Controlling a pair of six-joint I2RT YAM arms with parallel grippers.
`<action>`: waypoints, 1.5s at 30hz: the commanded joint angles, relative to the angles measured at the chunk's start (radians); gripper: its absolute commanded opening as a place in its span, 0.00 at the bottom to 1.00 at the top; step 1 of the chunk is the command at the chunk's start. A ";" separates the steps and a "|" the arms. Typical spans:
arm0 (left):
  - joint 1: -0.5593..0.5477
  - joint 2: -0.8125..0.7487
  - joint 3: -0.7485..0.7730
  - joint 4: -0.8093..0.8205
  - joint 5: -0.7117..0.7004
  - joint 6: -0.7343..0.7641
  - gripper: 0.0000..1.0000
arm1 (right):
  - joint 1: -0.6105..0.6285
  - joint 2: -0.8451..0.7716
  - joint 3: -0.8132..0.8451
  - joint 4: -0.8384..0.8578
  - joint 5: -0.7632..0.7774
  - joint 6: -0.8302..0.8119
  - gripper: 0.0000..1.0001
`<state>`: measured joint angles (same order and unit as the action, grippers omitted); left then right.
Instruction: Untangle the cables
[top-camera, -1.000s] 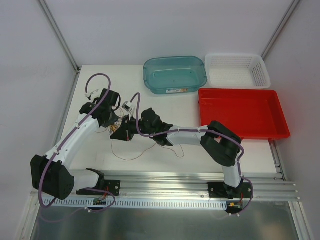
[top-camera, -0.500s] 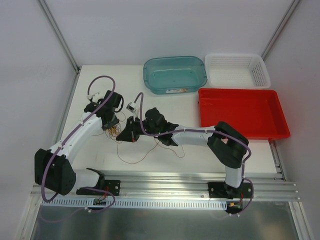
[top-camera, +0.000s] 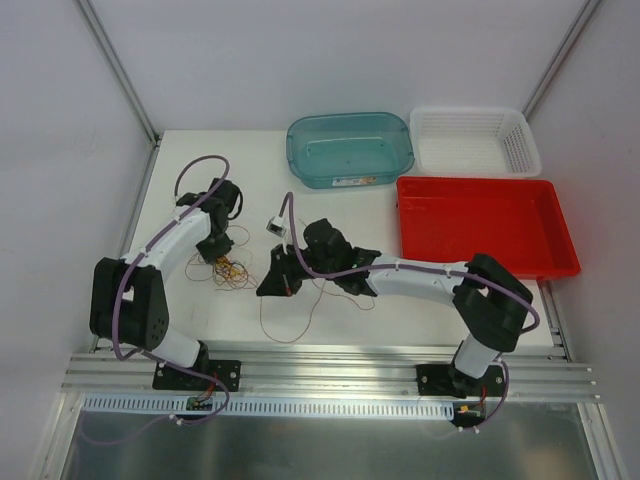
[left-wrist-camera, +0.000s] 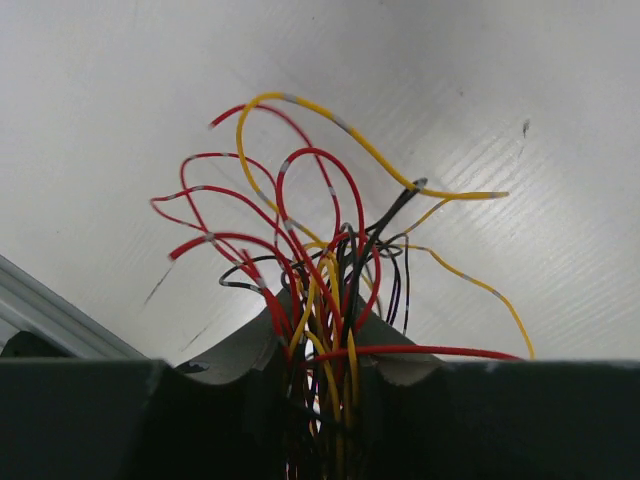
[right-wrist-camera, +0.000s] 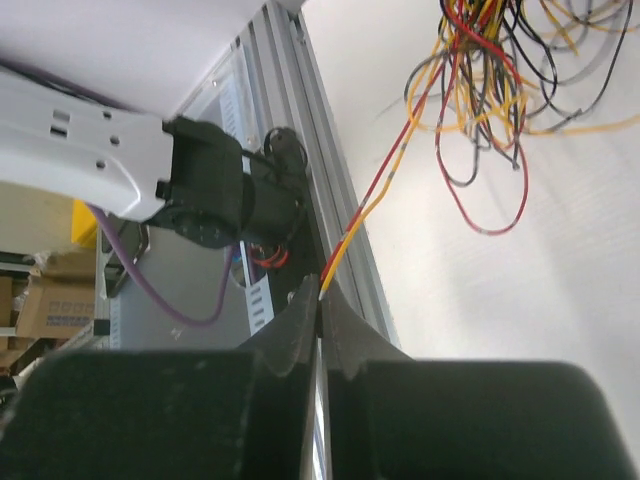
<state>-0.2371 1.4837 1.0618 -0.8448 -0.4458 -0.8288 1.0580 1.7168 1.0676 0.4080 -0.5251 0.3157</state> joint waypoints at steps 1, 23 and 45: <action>0.061 0.038 0.063 0.042 -0.061 0.029 0.21 | 0.028 -0.140 -0.023 -0.116 -0.124 -0.059 0.01; 0.191 0.132 0.115 0.044 -0.139 0.165 0.04 | 0.014 -0.195 -0.080 -0.528 0.062 -0.202 0.01; 0.099 0.158 0.138 0.044 -0.087 0.214 0.01 | 0.036 -0.186 0.041 -0.641 0.316 -0.239 0.52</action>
<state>-0.1268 1.6344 1.1660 -0.8009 -0.5144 -0.6380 1.0679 1.5570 1.0271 -0.2348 -0.2531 0.1123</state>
